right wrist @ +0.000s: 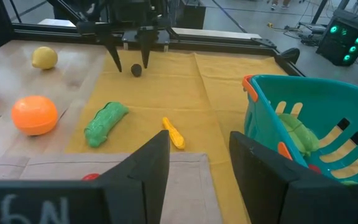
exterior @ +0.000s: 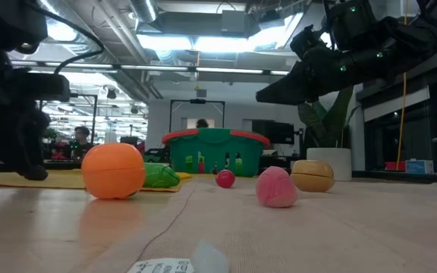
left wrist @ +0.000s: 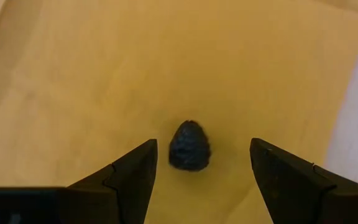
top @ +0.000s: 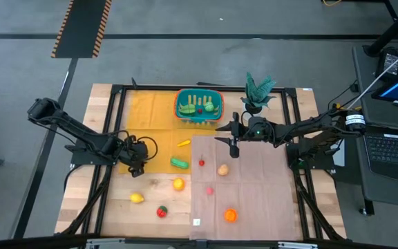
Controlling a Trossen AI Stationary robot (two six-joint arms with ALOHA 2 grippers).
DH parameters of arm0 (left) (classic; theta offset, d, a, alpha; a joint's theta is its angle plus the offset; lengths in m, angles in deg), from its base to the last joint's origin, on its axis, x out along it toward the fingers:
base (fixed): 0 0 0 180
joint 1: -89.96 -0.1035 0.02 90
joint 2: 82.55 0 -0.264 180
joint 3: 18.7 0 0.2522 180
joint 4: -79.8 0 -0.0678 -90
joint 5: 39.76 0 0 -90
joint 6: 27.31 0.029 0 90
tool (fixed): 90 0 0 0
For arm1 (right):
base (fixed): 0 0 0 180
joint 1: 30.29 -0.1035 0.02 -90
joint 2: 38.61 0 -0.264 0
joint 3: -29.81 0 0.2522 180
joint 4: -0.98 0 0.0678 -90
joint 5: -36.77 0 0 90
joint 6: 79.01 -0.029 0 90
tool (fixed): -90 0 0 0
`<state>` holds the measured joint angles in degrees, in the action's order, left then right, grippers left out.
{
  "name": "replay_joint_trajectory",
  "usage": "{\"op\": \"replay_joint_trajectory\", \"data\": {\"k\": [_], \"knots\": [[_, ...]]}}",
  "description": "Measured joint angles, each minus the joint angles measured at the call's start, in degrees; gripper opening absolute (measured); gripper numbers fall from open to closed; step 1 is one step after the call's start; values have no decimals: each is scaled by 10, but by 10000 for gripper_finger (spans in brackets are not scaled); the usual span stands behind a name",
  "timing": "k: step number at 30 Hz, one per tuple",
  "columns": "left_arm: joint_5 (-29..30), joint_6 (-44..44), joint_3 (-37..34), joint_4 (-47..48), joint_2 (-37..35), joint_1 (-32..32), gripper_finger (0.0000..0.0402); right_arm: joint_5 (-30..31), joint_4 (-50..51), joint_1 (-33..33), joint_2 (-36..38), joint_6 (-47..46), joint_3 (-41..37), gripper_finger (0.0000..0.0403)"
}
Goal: Pick and placing Produce into tupperware
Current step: Put the blackberry into the blue basket
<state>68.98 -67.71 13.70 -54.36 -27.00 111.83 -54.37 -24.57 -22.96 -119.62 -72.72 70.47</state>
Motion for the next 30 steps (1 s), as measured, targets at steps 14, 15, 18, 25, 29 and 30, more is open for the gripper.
{"op": "replay_joint_trajectory", "data": {"k": [14,15,18,25,29,30], "knots": [[0,-1,-6,-1,0,-28,229,0,0,0,0,0,0,169],[-3,0,-6,0,0,-32,222,0,0,0,0,0,0,169],[-28,0,-6,3,0,-42,201,0,0,0,0,0,0,169],[-40,0,-6,4,0,-54,169,0,0,0,0,0,0,169],[-40,0,-6,4,0,-59,153,0,0,0,0,0,0,169],[-40,0,-6,4,0,-59,149,0,0,0,0,0,0,169]]}}
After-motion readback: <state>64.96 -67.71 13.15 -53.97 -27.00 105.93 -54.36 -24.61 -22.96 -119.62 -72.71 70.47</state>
